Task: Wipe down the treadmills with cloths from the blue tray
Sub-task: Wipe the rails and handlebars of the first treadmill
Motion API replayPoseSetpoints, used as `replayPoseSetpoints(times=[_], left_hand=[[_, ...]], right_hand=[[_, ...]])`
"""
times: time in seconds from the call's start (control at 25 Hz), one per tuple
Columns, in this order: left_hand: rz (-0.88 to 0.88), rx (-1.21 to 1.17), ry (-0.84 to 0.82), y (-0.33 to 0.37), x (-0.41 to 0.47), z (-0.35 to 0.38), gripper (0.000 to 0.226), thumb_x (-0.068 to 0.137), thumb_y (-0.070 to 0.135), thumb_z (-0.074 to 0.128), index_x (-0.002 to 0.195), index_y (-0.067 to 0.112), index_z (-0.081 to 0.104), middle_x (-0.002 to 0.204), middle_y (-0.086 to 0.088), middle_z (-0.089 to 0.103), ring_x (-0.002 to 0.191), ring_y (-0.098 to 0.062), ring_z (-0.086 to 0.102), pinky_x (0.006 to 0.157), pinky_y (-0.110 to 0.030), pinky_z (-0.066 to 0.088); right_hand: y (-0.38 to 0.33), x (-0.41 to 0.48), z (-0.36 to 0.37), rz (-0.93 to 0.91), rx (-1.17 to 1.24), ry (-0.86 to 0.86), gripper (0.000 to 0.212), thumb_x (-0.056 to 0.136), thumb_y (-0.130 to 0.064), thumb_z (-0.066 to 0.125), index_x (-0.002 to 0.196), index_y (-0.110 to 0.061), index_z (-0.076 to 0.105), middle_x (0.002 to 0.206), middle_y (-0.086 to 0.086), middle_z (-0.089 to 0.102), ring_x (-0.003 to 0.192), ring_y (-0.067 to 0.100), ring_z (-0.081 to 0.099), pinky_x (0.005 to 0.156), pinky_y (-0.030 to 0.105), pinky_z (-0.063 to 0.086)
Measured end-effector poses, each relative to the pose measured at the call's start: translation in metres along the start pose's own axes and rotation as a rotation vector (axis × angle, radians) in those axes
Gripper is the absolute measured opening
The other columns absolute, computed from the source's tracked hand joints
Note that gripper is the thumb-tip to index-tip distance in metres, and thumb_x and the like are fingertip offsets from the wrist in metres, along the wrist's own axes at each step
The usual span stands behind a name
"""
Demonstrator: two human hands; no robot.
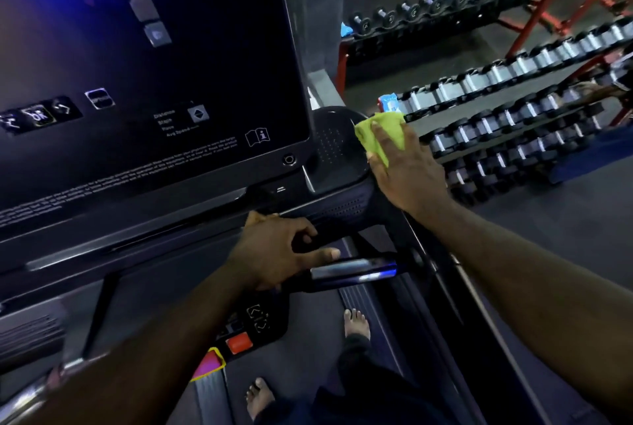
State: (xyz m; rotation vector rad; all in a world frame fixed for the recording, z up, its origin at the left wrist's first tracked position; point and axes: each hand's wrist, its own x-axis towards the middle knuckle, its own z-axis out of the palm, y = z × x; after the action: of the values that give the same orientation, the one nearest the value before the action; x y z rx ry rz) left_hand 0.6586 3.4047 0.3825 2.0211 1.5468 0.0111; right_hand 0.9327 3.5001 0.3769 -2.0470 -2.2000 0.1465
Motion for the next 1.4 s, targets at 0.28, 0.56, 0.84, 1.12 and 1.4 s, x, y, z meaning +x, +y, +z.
replayPoseSetpoints(times=[0.28,0.56,0.84,1.12,1.4], left_hand=[[-0.018,0.01,0.036,0.003,-0.001,0.001,0.083,0.068,0.106,0.032,0.113,0.045,0.066,0.102,0.034,0.067,0.104,0.012,0.056,0.108,-0.031,0.026],[-0.028,-0.03,0.053,0.002,-0.003,-0.001,0.073,0.073,0.099,0.041,0.113,0.043,0.067,0.107,0.031,0.069,0.108,0.011,0.057,0.107,-0.031,0.027],[-0.021,-0.052,0.087,0.001,-0.006,0.002,0.062,0.077,0.091,0.053,0.111,0.041,0.068,0.104,0.03,0.07,0.103,0.01,0.059,0.108,-0.03,0.028],[0.022,-0.02,0.084,-0.002,-0.006,-0.001,0.051,0.082,0.08,0.06,0.111,0.039,0.067,0.106,0.02,0.072,0.107,-0.001,0.06,0.096,-0.029,0.024],[0.068,0.106,0.03,0.007,-0.01,-0.01,0.059,0.086,0.08,0.056,0.126,0.037,0.064,0.12,0.02,0.07,0.118,-0.002,0.056,0.106,-0.032,0.02]], right_hand=[[-0.014,0.037,-0.024,-0.017,0.411,0.221,0.051,0.1,-0.043,0.053,0.151,-0.043,0.048,0.148,0.004,0.05,0.127,0.022,0.054,0.094,0.032,0.046],[-0.07,0.007,0.009,-0.417,-0.087,0.12,0.062,0.107,-0.049,0.033,0.165,-0.031,0.026,0.177,0.007,0.009,0.161,0.033,0.015,0.124,0.065,0.02],[-0.118,0.09,0.002,-0.38,0.142,0.062,0.061,0.091,-0.03,0.069,0.147,-0.016,0.051,0.149,0.013,0.054,0.135,0.043,0.055,0.105,0.057,0.049],[-0.06,-0.005,0.009,-0.461,0.02,0.011,0.046,0.106,-0.048,0.038,0.152,-0.045,0.042,0.172,-0.003,0.025,0.158,0.029,0.028,0.11,0.052,0.044],[-0.115,0.064,0.008,-0.362,0.095,-0.087,0.077,0.098,-0.036,0.054,0.167,-0.029,0.02,0.175,0.003,0.016,0.162,0.032,0.011,0.126,0.053,0.027]])
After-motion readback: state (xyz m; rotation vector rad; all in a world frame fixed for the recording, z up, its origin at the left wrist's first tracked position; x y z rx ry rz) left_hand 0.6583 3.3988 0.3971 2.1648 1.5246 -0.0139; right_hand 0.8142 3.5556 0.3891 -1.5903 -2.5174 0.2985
